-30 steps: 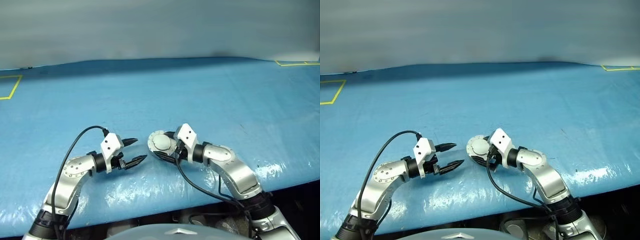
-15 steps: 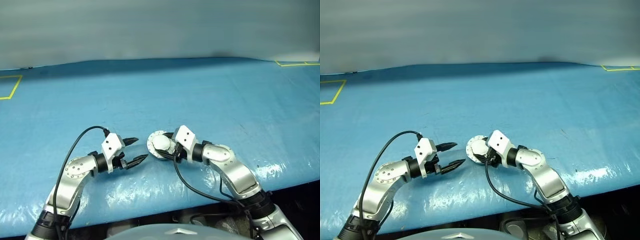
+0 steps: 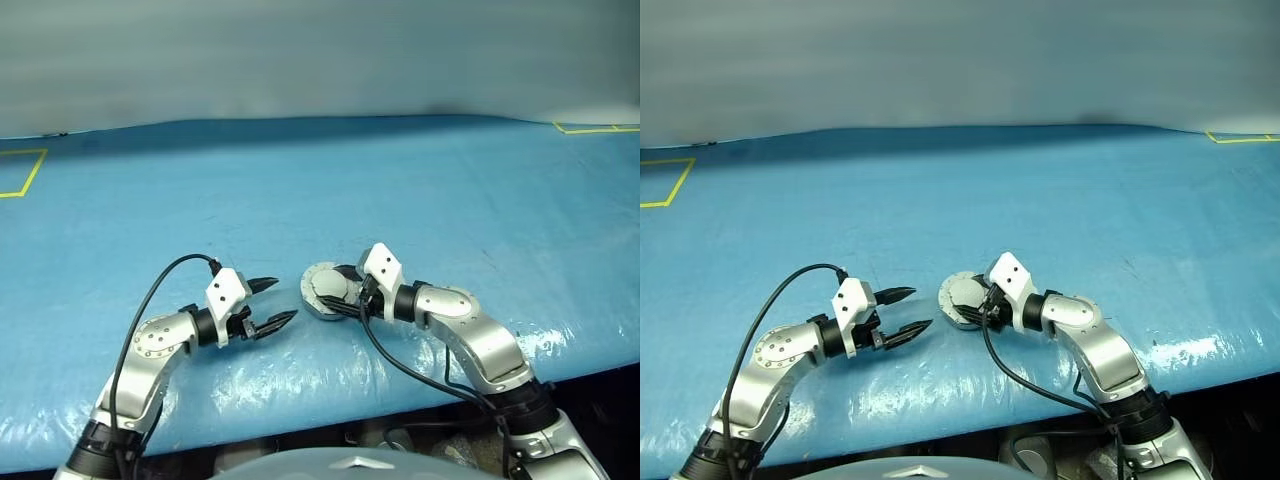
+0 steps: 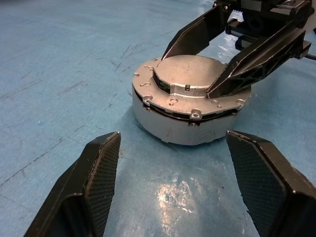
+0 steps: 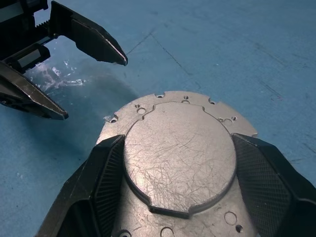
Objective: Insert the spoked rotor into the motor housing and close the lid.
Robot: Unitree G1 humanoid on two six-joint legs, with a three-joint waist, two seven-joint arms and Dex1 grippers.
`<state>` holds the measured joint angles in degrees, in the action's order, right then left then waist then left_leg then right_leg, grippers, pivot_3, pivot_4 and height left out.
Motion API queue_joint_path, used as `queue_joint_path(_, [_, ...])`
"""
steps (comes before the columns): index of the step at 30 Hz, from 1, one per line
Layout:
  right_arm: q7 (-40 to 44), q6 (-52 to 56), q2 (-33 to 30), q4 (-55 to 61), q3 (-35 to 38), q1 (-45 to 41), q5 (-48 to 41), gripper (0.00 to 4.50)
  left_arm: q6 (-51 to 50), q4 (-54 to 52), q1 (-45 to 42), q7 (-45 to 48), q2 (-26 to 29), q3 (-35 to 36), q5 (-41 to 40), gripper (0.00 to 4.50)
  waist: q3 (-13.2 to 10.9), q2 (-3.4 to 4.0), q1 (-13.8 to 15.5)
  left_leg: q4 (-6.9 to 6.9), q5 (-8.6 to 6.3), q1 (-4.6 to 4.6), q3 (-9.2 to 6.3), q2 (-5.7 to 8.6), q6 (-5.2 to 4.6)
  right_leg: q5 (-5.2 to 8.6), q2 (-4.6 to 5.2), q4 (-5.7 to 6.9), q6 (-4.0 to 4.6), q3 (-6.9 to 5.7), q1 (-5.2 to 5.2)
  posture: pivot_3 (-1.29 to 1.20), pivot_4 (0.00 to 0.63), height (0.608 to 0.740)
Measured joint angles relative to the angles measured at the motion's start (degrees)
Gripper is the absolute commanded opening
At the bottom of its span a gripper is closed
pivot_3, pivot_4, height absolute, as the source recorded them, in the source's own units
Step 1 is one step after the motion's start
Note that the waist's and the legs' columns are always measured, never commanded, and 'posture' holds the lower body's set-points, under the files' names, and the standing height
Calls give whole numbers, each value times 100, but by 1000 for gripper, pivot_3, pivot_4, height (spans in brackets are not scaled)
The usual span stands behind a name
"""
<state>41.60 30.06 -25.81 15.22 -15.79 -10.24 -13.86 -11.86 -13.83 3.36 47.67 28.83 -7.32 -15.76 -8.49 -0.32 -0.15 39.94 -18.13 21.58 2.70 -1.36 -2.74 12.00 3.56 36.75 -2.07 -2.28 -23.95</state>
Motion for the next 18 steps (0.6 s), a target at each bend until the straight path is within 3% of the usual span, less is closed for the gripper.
queue_joint_path(12, [-73,-353,-20,-143,-161,81,262,3034,136,149,-16,47,4,0,8,3642,7,-7,6,0,0,-17,0,-2,0,1,-1,1,1,0,16,0,150,740])
queue_joint_path(18, [-65,-86,192,-167,290,257,-267,3034,171,206,-28,49,2,-1,12,3642,13,-14,37,0,0,-19,0,-1,-1,0,2,0,1,0,19,0,150,740])
